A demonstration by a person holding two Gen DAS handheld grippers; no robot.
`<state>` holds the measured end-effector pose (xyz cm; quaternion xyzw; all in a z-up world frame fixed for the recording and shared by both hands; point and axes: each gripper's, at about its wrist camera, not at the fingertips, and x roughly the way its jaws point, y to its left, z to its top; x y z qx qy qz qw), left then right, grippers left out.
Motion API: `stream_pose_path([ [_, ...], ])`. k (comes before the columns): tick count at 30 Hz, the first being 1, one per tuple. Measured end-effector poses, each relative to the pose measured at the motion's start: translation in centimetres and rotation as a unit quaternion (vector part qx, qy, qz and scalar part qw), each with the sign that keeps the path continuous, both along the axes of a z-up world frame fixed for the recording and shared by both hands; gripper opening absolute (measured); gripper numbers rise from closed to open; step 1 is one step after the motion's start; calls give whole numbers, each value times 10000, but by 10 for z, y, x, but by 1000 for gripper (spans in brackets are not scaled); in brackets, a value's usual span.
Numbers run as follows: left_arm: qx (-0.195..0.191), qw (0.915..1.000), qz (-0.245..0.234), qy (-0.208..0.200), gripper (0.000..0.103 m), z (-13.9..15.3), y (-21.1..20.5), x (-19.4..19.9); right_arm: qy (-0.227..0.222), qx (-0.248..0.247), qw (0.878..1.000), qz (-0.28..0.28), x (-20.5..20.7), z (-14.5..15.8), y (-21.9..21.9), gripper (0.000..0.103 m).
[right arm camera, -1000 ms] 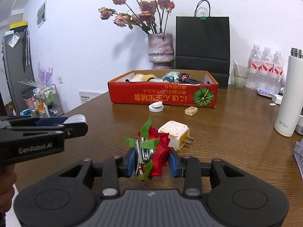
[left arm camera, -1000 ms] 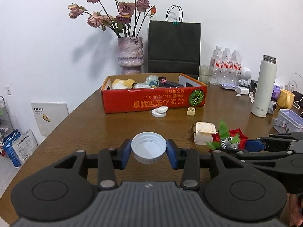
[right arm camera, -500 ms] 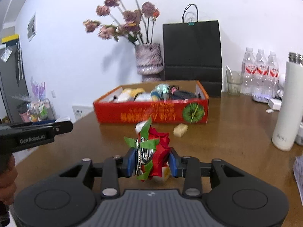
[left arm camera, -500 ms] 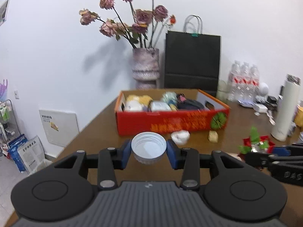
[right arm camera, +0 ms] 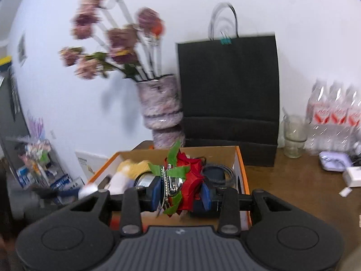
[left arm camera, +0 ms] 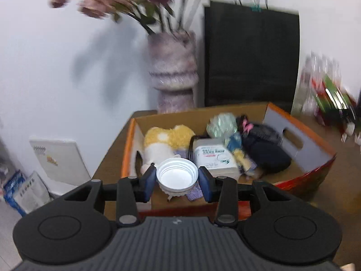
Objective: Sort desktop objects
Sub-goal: 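Carry lid and ribbon bow into the cardboard box and open both tools, then withdraw both open tools from the box back over the table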
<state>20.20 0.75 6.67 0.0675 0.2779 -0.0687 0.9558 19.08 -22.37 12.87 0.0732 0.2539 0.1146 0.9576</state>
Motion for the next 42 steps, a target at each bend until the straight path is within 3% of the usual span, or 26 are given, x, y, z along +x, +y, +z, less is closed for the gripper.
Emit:
stream_pose_path([
  [6,184,9987,-9,472,46,-22,-4,40,1185,128,9921,-394,127,-34,-11,35],
  [10,292,9982,-76,524,64,-22,-1,36,1545,-336,9847,-736,173,-59,-7,40],
  [11,331,9979,-77,554,73,-19,0,36,1624,-289,9830,-805,180,-63,-10,41],
  [14,185,9987,-95,455,80,-4,7,33,1811,-1,9806,-750,187,-62,-14,52],
  [16,51,9991,24,423,86,8,13,34,1718,55,9822,-757,180,-51,-13,64],
  [17,-57,9989,127,439,96,15,16,35,1650,45,9832,-776,174,-43,-14,66],
  [19,-311,9972,457,513,103,28,24,36,1593,25,9843,-764,165,-28,-16,70],
  [25,-925,9895,551,965,103,49,34,20,1556,12,9871,-372,116,13,-9,75],
  [28,-982,9854,707,1196,103,52,32,7,1443,-295,9890,-140,82,28,2,77],
  [32,-963,9874,621,1089,103,65,25,-25,1171,-717,9905,18,37,42,12,83],
  [34,-981,9895,563,897,103,67,23,-46,993,-756,9922,-24,12,40,8,83],
  [36,-861,9918,630,704,103,54,19,-69,531,-722,9959,-83,-24,32,2,83],
  [38,-740,9926,755,604,103,37,16,-95,217,-704,9972,-116,-58,14,-1,83],
  [42,-789,9933,644,544,103,1,7,-149,53,-510,9987,-6,-115,-31,-3,83],
])
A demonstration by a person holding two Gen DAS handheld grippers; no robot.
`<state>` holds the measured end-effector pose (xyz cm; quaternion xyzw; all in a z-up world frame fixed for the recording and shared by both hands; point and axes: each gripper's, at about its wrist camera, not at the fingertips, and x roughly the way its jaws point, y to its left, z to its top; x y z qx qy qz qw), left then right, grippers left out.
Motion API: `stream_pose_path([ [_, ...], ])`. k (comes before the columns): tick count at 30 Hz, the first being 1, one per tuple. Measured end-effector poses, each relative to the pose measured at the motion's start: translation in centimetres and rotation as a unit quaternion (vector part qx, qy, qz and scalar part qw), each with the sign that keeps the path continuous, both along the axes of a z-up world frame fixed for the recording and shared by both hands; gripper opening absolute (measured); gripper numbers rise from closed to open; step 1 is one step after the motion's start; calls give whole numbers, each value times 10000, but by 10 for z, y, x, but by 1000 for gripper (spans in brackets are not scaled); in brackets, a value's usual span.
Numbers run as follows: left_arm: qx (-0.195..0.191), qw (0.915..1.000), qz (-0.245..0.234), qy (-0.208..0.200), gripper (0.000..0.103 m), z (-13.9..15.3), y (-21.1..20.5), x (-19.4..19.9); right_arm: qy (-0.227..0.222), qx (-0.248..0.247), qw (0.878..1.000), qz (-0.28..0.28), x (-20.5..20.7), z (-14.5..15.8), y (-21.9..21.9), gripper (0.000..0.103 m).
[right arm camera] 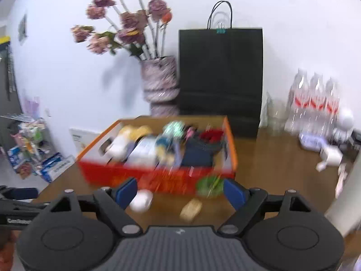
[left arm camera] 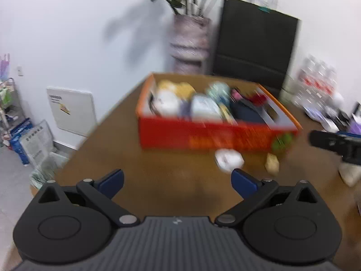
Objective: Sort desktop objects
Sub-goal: 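Withdraw both open tools from the box back over the table, then grasp a white round lid with the left tool while the right tool grasps another white lid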
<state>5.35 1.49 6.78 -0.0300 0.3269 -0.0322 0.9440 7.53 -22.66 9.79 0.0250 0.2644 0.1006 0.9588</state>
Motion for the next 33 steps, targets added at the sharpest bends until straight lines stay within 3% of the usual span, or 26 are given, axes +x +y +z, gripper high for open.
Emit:
stream_pose_path([
  [8,131,9995,-270,58,103,-48,-6,-81,252,232,9994,48,-93,-67,5,83],
  [14,238,9992,-315,-66,103,-60,3,-107,365,107,9993,56,-133,-82,9,83],
  [18,341,9987,-358,-87,103,-70,2,-112,397,-141,9991,93,-139,-88,15,83],
  [30,541,9964,-646,-53,103,-74,-3,-108,551,-32,9984,93,-135,-96,13,83],
  [33,584,9943,-822,-335,103,-63,-7,-95,555,17,9984,106,-132,-95,12,81],
])
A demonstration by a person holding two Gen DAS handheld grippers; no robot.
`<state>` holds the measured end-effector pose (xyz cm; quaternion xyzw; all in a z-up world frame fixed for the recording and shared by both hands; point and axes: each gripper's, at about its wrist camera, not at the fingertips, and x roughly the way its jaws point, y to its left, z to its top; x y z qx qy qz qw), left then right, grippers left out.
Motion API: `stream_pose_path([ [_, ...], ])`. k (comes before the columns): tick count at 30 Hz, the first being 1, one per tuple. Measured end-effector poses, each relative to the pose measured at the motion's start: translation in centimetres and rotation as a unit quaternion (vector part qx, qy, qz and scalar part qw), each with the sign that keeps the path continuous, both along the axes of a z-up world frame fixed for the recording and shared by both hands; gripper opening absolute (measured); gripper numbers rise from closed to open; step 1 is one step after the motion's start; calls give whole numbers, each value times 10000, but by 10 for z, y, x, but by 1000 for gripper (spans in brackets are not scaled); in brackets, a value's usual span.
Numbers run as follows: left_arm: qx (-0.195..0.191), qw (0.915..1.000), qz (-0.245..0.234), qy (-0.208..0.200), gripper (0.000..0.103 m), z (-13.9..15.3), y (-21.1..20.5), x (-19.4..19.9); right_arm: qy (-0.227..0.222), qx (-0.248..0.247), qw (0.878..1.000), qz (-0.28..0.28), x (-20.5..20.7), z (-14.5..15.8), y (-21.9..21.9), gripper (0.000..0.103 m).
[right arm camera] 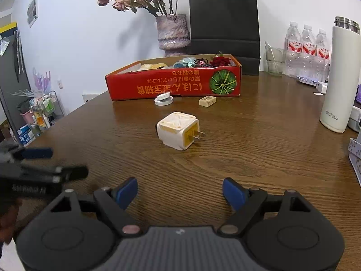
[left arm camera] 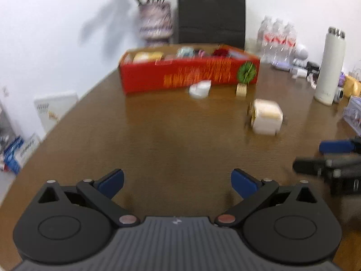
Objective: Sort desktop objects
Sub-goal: 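Grasp a white round lid with the left tool while the right tool grasps another white lid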
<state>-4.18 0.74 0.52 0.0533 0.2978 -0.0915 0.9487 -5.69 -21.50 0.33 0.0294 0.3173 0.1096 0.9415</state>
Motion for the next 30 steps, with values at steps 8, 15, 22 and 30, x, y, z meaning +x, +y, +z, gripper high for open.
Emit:
stream_pose_path([
  [8,-36,9980,-406,-482,87,34,-29,87,-447,213,9985,-238,28,29,-19,79],
  [15,-106,9957,-919,-25,70,20,-71,165,-573,295,9970,-424,79,43,-31,75],
  [22,-351,9958,-837,119,28,0,-66,191,-473,-5,9988,-105,123,36,-17,70],
  [30,-1016,9881,-1125,265,28,3,-23,168,-153,-434,9956,821,175,28,11,67],
])
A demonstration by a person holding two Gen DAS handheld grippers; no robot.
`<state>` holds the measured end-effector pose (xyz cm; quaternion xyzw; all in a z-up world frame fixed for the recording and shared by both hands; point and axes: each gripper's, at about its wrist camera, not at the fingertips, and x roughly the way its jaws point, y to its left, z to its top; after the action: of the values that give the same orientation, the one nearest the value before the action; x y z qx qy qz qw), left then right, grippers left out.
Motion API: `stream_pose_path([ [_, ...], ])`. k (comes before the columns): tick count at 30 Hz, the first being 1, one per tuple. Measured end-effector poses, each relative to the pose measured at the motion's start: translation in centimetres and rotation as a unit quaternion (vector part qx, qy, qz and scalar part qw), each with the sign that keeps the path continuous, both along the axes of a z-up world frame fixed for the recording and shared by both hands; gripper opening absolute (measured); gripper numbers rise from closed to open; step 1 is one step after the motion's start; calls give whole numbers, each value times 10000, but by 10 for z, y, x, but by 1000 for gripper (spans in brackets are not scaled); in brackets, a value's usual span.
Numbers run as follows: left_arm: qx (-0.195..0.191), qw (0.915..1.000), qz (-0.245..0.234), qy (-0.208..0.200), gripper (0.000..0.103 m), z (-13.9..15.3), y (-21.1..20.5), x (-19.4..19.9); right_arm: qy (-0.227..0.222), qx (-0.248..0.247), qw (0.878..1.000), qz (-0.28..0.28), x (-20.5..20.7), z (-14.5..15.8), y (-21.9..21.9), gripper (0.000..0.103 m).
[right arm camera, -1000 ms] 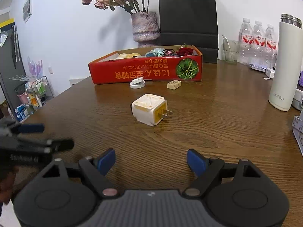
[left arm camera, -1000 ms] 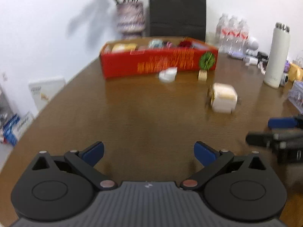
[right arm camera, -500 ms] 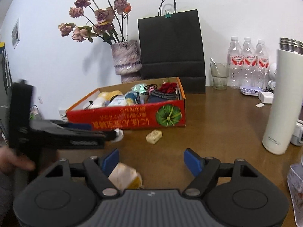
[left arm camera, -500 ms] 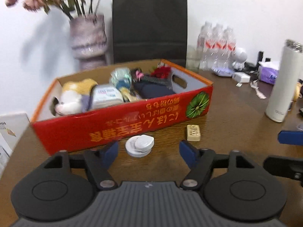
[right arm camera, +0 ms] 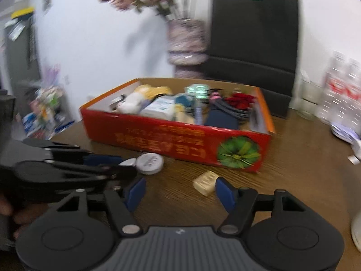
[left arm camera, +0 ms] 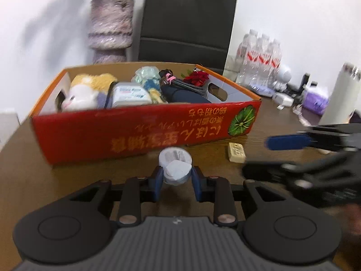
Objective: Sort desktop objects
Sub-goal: 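Grasp a white round lid with the left tool while the right tool grasps another white lid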
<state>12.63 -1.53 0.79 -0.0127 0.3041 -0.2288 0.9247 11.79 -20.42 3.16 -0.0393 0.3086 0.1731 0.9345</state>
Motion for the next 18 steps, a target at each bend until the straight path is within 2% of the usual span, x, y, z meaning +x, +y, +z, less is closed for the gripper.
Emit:
stream_pose_path([
  [3,-128,9997,225,33,28,1,23,-9,103,-296,9984,474,15,-4,17,65],
  [6,-67,9970,765,35,28,-1,41,-7,253,-456,9970,577,35,-9,35,64],
  [8,-42,9953,960,149,28,-4,46,-2,418,-482,9959,643,51,-13,46,60],
  [11,103,9947,1018,125,28,-5,43,-1,602,-606,9937,720,69,-19,61,53],
  [12,229,9943,1037,50,28,-5,41,-3,647,-561,9937,716,72,-19,63,39],
  [14,362,9938,1052,-7,28,-6,39,-5,724,-543,9933,720,76,-18,66,38],
  [18,367,9936,1066,-16,28,-7,42,-8,817,-648,9912,812,63,-15,69,38],
])
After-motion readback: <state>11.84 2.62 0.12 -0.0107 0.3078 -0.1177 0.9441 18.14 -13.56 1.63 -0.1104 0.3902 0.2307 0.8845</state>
